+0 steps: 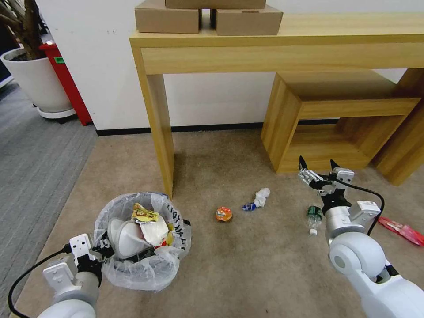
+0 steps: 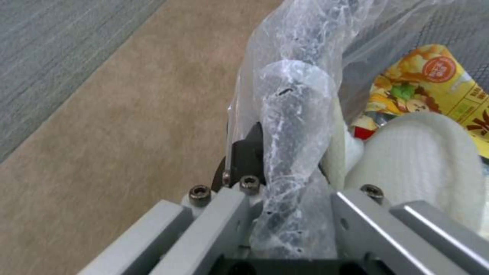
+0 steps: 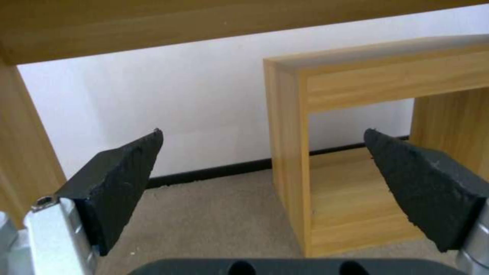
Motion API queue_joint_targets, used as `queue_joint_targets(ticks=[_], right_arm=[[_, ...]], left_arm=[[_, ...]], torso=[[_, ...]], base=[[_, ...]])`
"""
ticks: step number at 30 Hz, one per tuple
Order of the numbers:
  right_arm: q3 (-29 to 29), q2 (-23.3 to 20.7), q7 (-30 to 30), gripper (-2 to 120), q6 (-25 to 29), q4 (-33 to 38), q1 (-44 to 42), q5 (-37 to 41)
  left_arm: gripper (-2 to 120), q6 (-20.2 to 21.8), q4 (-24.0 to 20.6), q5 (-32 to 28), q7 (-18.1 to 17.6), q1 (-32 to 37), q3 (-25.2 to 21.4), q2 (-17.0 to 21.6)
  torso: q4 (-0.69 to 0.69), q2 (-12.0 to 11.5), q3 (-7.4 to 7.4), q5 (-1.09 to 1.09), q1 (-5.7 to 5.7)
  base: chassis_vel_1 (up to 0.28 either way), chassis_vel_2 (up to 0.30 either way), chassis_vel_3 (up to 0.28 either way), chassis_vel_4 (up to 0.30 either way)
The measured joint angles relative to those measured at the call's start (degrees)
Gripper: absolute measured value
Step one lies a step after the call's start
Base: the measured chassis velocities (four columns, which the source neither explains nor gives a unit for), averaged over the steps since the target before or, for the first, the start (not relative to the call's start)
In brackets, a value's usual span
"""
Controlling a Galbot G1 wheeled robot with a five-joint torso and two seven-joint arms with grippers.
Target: Pick up the trash bin and place the garbage on the floor into it.
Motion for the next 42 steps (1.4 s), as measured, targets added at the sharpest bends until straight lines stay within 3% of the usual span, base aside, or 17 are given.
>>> queue_joint_targets(ticks=[16,42], right_arm=[[-0.7,-0.5,-0.4,100,0.2,0.2,0.6,0.2],[-3.8,-0.8,-0.7,100,1.8,-1.8,3.1,-0.3]], left_arm=[[1,-0.8,-0.9,1.5,0.3,1.5,-0.3,-1.2],[1,-1.1,-0.4,2.4,0.4,1.3,-0.2,-2.5]], torso=[[0.00,0.0,0.01,0.00,0.01],[0.01,0.0,0.01,-0.01,0.02]], base=[[-0.143,0.145,0.141,-0.149],[-0.002,0.002,0.003,-0.001]])
